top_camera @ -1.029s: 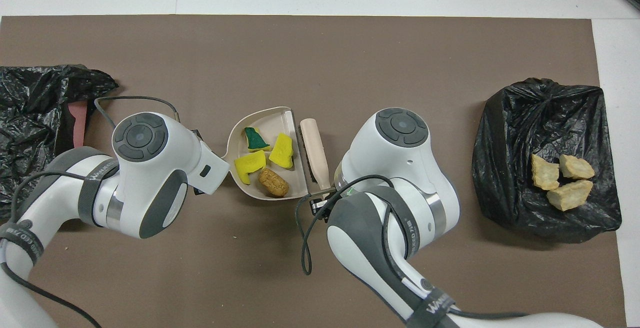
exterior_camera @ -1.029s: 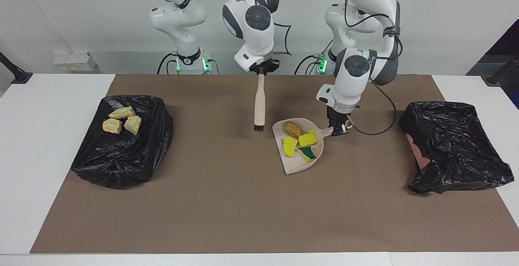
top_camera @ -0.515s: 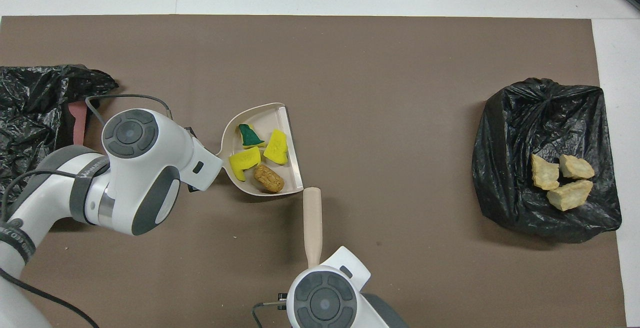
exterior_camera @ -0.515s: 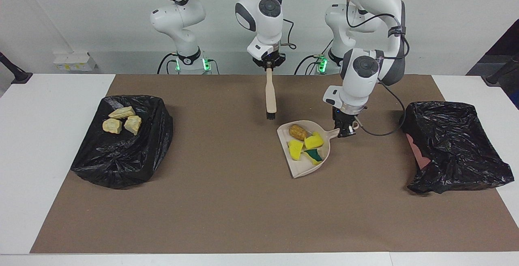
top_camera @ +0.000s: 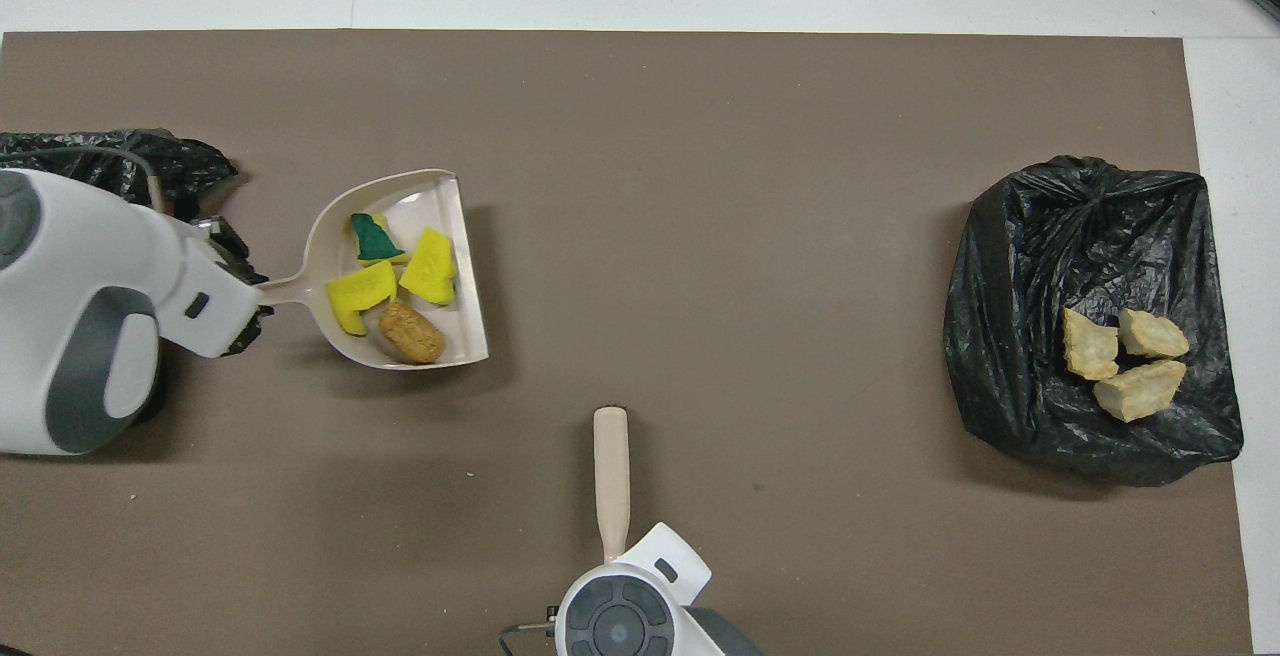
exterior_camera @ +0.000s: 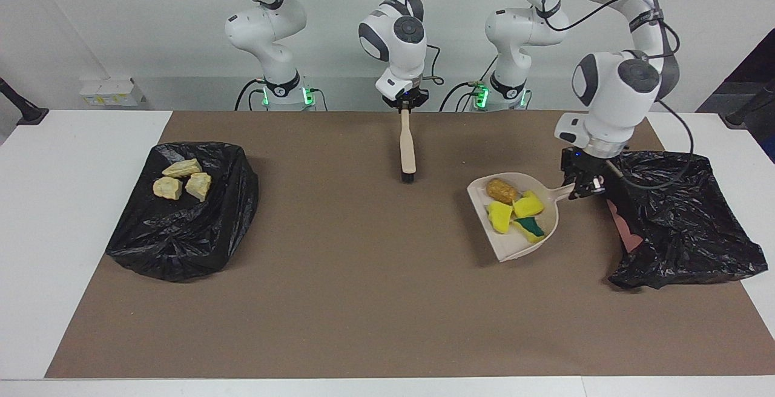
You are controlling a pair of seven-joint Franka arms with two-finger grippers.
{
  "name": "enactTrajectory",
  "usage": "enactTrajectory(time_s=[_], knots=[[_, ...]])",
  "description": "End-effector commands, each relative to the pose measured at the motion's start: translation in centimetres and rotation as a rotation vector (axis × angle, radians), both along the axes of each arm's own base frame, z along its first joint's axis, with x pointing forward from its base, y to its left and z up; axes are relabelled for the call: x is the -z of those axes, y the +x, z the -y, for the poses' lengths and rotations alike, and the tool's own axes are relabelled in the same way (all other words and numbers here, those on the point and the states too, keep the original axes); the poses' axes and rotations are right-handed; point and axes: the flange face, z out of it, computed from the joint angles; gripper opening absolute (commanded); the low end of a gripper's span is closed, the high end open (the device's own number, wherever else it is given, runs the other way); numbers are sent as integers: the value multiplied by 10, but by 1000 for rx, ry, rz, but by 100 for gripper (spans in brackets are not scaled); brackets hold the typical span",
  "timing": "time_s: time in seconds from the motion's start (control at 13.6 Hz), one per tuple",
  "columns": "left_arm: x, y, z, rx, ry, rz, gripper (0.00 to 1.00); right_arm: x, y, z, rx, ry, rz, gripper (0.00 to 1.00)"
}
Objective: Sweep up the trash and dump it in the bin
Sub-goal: 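Tip the dustpan over the black bag near the left gripper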
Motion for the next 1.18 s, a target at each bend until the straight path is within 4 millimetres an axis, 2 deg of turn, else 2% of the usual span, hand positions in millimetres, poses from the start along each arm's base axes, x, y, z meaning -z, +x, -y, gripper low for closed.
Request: enactTrajectory(time_s=[0.0, 0.15, 0.22, 0.29, 0.37, 0.44, 0.51, 0.74, 0.96, 1.1], knots=[[-29, -8, -61, 9, 6, -21, 0, 5, 1, -2, 1, 12, -8, 0], [-42, -13, -114, -17, 10, -18, 0, 5, 1, -2, -25, 19, -7, 1], [-46, -17, -137, -8, 14, -12, 0, 6, 1, -1, -30, 19, -8, 18], [-50, -21, -159, -32, 15, -7, 0, 6, 1, -1, -47, 23, -7, 42], [-53, -27, -181, -70, 18, -1, 0, 6, 1, -1, -64, 26, -7, 51], [-59, -30, -200, -104, 20, 10, 0, 5, 2, -1, -74, 24, 0, 81], [-63, -32, -217, -129, 23, 19, 0, 5, 3, -1, -83, 19, 9, 100], [-79, -38, -273, -158, 58, 57, 0, -3, 19, -1, -78, 25, 37, 100], [-95, -29, -318, -138, 100, 93, 0, -25, 68, 19, -15, 40, 99, 100], [-90, -23, -331, -116, 172, 90, 0, -44, 101, 34, 24, 58, 144, 100]])
